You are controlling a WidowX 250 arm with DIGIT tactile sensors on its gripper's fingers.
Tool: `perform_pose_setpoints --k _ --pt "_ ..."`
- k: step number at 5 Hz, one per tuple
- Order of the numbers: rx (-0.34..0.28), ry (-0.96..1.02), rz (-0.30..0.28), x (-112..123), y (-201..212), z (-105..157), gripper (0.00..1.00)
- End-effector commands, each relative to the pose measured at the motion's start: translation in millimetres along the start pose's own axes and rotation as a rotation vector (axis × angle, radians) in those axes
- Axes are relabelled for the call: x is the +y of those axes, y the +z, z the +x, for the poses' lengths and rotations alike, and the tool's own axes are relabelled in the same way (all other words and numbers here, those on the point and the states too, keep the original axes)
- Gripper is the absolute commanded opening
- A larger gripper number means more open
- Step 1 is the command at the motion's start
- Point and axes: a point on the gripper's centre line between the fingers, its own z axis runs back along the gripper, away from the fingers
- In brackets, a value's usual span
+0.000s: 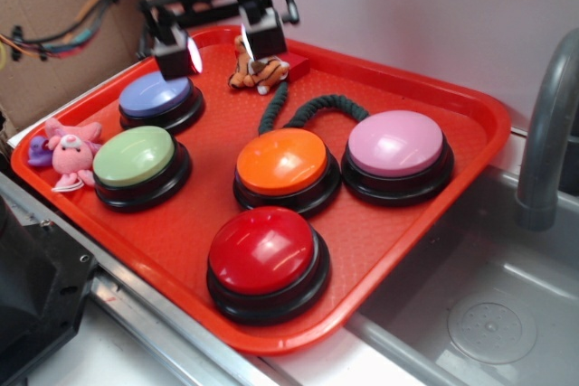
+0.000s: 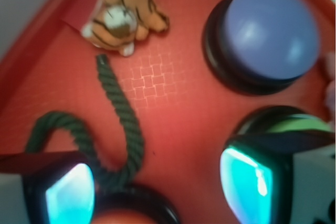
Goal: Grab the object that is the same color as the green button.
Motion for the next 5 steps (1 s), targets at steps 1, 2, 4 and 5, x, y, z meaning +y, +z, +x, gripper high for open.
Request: perform_pose_setpoints --k 1,2,4,5 --pt "-0.030 0.076 0.005 -4 -35 17 1.00" --pt "-0.028 0.072 0.010 -7 -50 17 1.00" --pt "-0.040 0.049 0.019 -11 -67 14 1.00" --pt "-0.050 0.040 0.026 -12 -71 12 0.00"
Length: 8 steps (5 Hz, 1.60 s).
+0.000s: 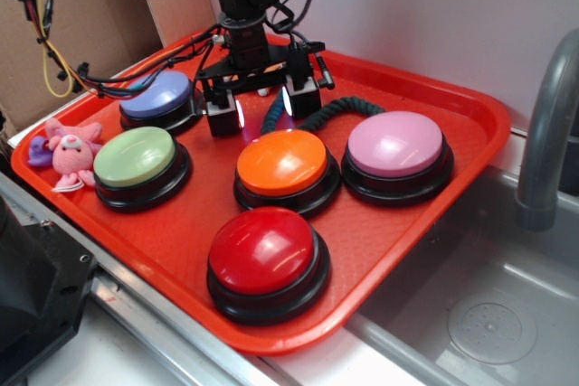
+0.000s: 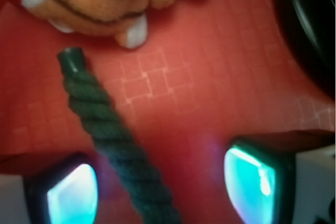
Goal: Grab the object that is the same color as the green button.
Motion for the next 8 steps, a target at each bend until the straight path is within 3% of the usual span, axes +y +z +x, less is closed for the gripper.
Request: perform_pose_setpoints --k 1,3,5,6,8 --pt "0.002 -0.047 -0.009 6 -3 0 0.00" --pt "0.034 -0.132 0.000 5 8 2 0.00" --pt "0.024 -0.250 0.003 4 32 11 0.00" --pt "-0.008 -0.359 0.033 3 53 14 0.00" --pt "-0.017 -0.625 0.018 8 115 18 0.00"
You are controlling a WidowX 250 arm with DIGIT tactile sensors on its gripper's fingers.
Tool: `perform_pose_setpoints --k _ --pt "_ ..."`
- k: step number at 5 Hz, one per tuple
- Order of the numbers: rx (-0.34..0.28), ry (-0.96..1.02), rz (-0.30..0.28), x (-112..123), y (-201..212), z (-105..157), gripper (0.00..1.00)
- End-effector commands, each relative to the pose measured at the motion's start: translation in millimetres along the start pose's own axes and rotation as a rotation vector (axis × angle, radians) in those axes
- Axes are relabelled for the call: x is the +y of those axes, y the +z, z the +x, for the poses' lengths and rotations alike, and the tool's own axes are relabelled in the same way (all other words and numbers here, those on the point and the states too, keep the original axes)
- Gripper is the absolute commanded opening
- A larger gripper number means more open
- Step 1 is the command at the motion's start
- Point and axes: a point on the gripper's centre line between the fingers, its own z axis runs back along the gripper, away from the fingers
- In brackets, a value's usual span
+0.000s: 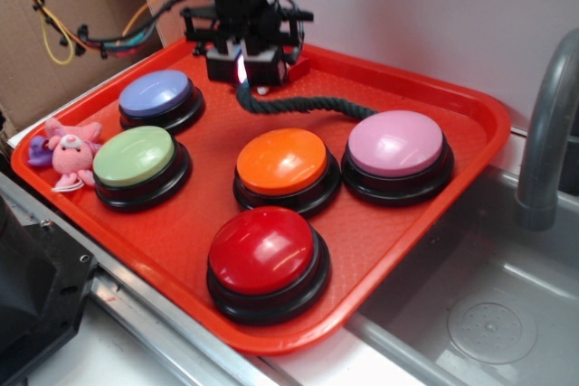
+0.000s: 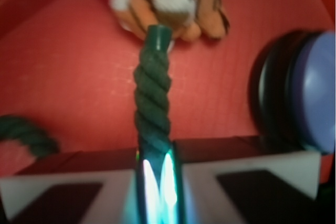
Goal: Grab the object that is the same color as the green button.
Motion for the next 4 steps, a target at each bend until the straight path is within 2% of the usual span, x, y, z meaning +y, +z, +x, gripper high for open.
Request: perform_pose_setpoints --k 1,2,3,4 --pt "-0.058 -0.253 -0.069 27 84 4 0.00" --pt "-0.060 -0.332 -0.102 44 104 -7 0.00" --pt "-0.038 -0.260 -0.103 62 105 -13 0.00" --pt "-0.073 -0.213 -0.089 72 109 -11 0.00"
